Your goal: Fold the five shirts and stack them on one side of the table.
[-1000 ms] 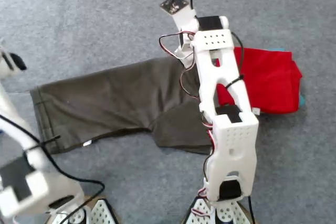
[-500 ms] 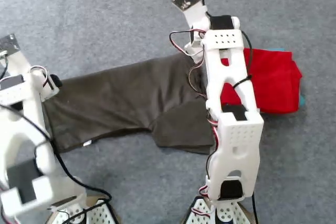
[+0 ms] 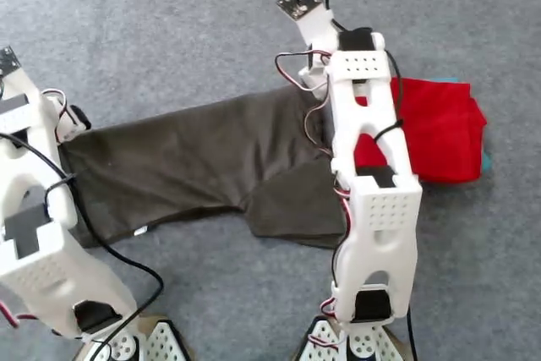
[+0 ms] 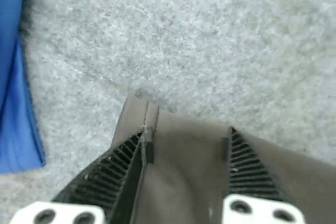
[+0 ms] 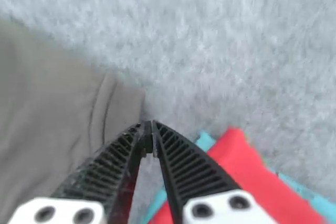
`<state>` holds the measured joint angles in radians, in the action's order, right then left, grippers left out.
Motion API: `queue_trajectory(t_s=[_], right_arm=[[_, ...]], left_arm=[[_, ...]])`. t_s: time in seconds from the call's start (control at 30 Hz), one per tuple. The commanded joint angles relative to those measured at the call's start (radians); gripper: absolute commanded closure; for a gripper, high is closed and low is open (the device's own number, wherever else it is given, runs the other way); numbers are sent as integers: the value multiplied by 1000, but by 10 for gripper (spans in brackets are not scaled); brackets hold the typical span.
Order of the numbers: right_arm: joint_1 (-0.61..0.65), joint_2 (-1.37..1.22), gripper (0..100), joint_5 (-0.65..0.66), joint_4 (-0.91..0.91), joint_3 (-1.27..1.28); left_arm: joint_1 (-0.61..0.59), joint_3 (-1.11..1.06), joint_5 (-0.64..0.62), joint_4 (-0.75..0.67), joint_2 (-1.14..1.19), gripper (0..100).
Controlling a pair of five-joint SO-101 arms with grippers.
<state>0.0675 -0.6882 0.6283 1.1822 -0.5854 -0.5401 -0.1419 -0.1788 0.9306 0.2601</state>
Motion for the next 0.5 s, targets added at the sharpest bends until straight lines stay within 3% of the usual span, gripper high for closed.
queue_trajectory(t_s=[0.0, 0.23, 0.47], right_arm=[[29, -25, 984, 2, -58, -36], [34, -170, 984, 2, -114, -39], [-11, -202, 984, 2, -115, -71]], left_arm=[[-7, 85, 5, 2, 38, 858], [-4, 171, 5, 3, 158, 969], [-8, 208, 140, 3, 227, 970]])
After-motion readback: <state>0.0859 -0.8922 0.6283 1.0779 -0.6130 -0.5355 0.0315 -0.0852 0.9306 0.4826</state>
